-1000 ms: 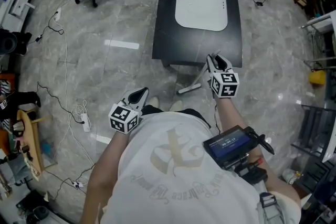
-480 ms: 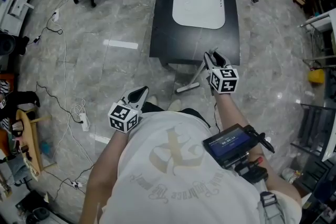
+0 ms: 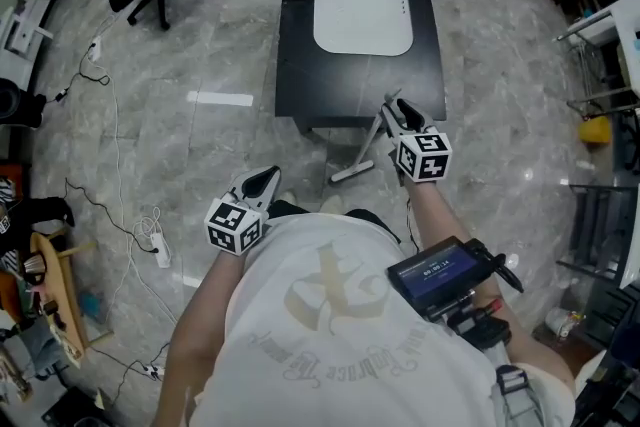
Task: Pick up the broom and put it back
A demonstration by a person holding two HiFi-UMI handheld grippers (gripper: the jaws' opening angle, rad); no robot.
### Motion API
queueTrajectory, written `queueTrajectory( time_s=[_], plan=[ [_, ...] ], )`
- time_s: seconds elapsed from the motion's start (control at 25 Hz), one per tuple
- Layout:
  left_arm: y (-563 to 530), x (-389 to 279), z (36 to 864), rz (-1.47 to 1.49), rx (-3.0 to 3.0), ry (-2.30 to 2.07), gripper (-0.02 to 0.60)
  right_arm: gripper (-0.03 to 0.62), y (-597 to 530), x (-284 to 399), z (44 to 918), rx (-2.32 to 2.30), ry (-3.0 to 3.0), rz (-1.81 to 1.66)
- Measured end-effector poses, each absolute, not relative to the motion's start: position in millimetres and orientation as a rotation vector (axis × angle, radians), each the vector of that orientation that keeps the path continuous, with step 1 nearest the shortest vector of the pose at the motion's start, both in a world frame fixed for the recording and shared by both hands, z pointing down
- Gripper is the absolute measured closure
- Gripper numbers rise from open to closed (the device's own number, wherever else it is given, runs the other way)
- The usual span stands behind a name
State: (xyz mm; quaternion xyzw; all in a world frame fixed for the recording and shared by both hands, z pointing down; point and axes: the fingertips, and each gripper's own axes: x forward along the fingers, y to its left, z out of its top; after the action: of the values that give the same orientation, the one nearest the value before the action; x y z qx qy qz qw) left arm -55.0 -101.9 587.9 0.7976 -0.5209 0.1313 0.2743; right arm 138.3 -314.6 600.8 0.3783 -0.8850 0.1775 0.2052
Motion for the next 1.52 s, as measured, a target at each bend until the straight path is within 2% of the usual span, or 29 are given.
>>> queueTrajectory(
  time_s=[0.6, 1.04, 1.52],
  plan=[
    [-116, -60, 586, 0.355, 2.258, -1.225, 0.569, 0.436, -282, 159, 572, 1.237, -2.435, 0.478],
    [-131, -38, 582, 0.377, 2.377, -1.034, 0.569, 0.551, -222, 176, 543, 1.333, -2.475, 0.479],
    [-125, 1, 585, 0.432, 2.453, -0.843, 0.569, 0.576, -147, 177, 552, 1.316, -2.483, 0.559]
  ],
)
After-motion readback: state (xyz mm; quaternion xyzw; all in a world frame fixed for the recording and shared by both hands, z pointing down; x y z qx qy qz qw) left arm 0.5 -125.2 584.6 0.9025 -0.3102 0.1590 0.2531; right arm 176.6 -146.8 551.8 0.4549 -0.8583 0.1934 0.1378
